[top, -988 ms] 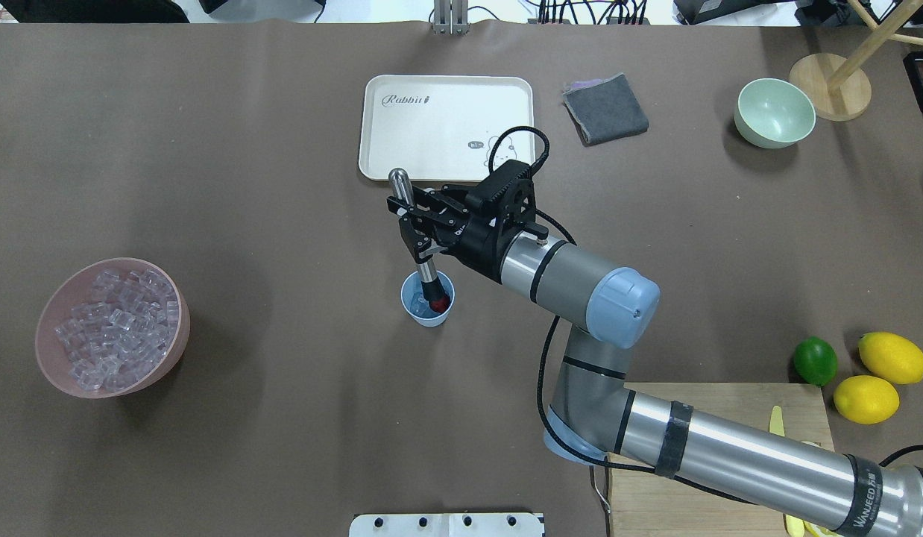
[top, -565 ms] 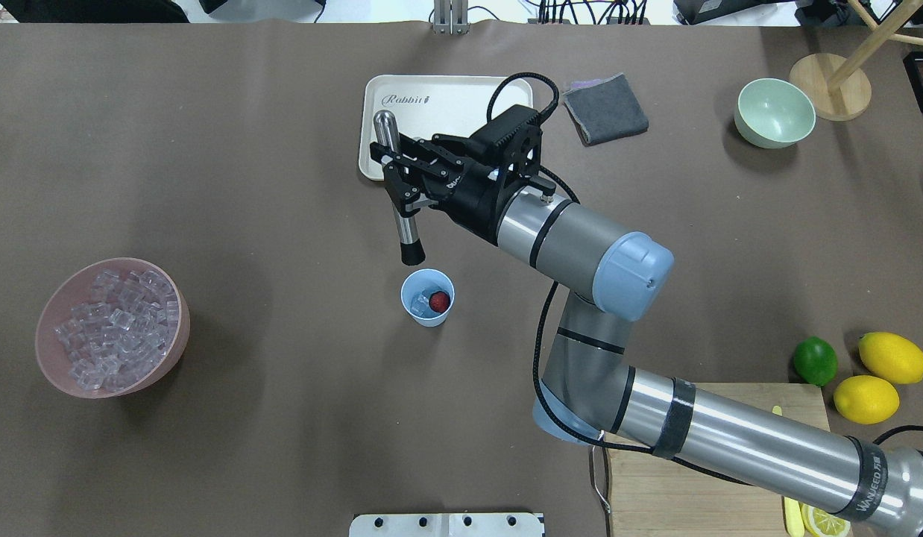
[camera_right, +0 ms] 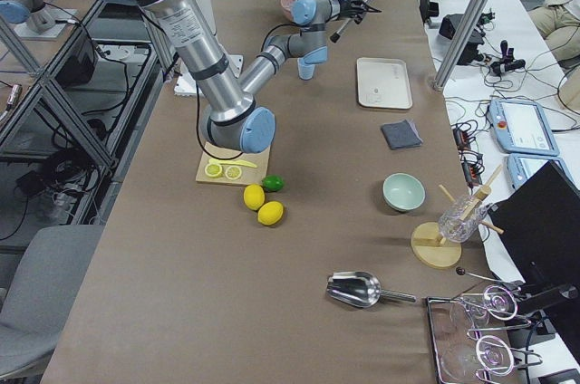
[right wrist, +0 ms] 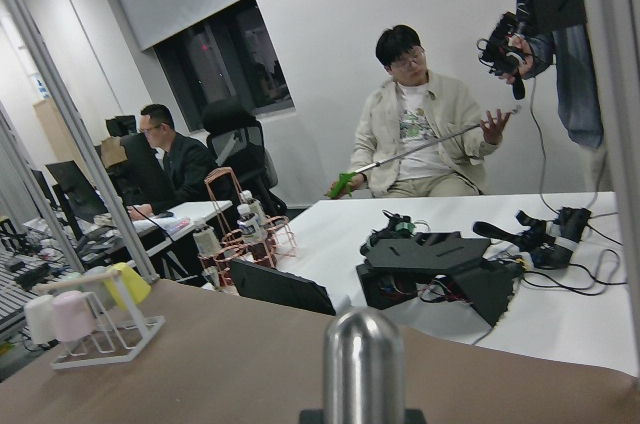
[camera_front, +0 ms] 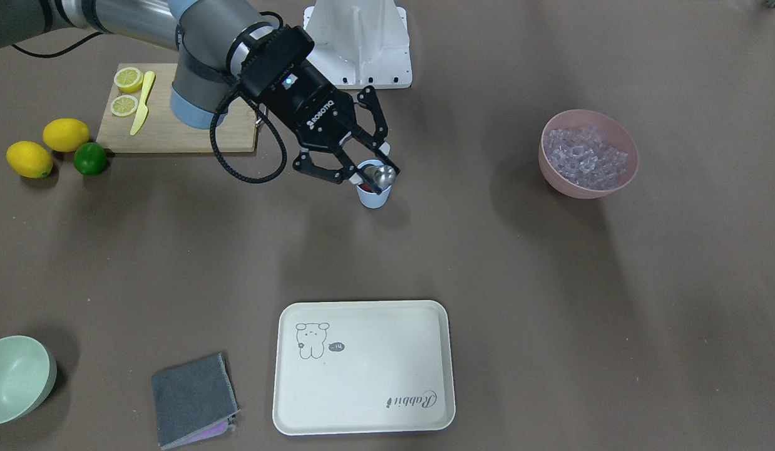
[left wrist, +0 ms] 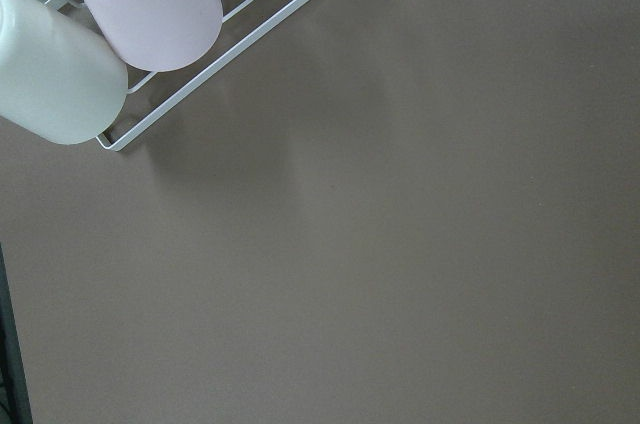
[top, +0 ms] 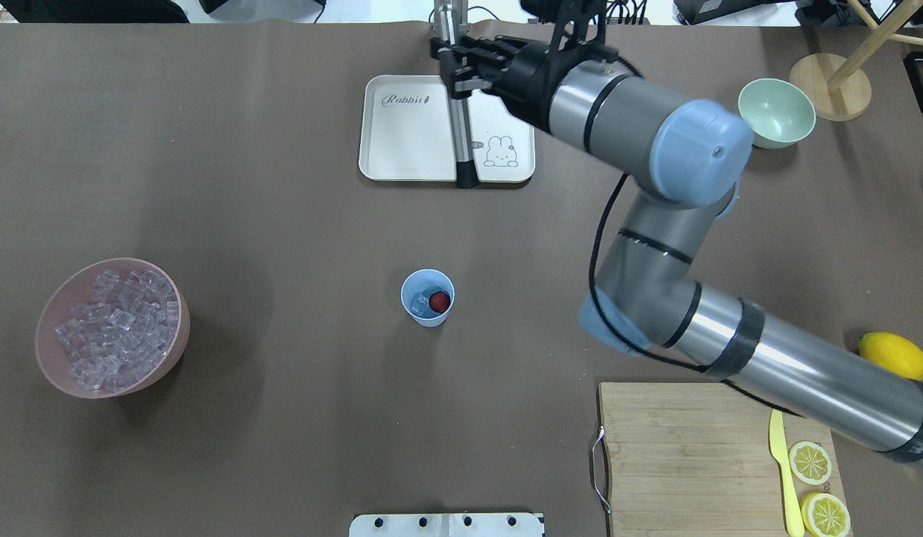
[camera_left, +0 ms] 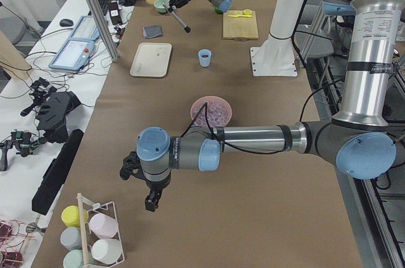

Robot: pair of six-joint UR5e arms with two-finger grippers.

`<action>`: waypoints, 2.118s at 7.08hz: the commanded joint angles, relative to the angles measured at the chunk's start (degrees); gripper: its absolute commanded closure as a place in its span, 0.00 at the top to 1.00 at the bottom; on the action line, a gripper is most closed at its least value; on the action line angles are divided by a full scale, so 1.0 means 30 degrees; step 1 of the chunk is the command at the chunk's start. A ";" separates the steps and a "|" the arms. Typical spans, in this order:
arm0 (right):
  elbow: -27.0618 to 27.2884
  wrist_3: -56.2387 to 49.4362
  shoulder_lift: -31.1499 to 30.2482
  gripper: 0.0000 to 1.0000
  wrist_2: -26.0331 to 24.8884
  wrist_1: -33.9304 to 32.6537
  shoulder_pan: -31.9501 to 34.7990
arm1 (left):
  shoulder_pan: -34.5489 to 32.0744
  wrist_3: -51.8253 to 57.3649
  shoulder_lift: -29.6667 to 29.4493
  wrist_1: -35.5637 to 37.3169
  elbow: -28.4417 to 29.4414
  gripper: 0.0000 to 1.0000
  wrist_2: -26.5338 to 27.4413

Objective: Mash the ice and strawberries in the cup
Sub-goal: 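Lift the muddler out of the cup and carry it toward the green bowl, then lower the muddler onto the table beside the green bowl and release it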

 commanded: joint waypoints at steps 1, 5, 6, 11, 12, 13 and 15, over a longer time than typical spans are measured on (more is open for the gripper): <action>0.0398 0.0293 -0.2745 0.00 0.4348 -0.4490 0.4014 | -0.0001 0.0072 -0.0113 -0.1049 0.0024 0.98 0.0087; 0.0283 -0.3569 -0.6096 0.00 0.9700 -1.3539 0.7695 | 0.0029 0.0101 0.0121 -0.2813 0.0025 0.98 0.0205; 0.0078 -0.4910 -0.6098 0.00 1.0280 -1.6669 0.7956 | 0.0145 0.0101 0.0121 -0.3048 0.0054 0.98 0.0176; -0.2932 -0.4782 -0.7505 0.00 1.0497 -1.4721 0.7113 | 0.1727 0.0072 -0.0025 -0.3900 0.0201 0.98 0.0205; -0.3115 -0.3820 -0.7418 0.00 0.9969 -1.4129 0.6471 | 0.1757 0.0072 -0.0083 -0.3871 0.0201 0.98 0.0205; -0.3088 -0.3462 -0.7243 0.00 0.9703 -1.4123 0.6029 | 0.1786 0.0072 -0.0113 -0.3871 0.0230 0.98 0.0205; -0.3262 -0.3400 -0.7270 0.00 0.9379 -1.4123 0.5617 | 0.1903 0.0072 -0.0113 -0.3871 0.0259 0.98 0.0205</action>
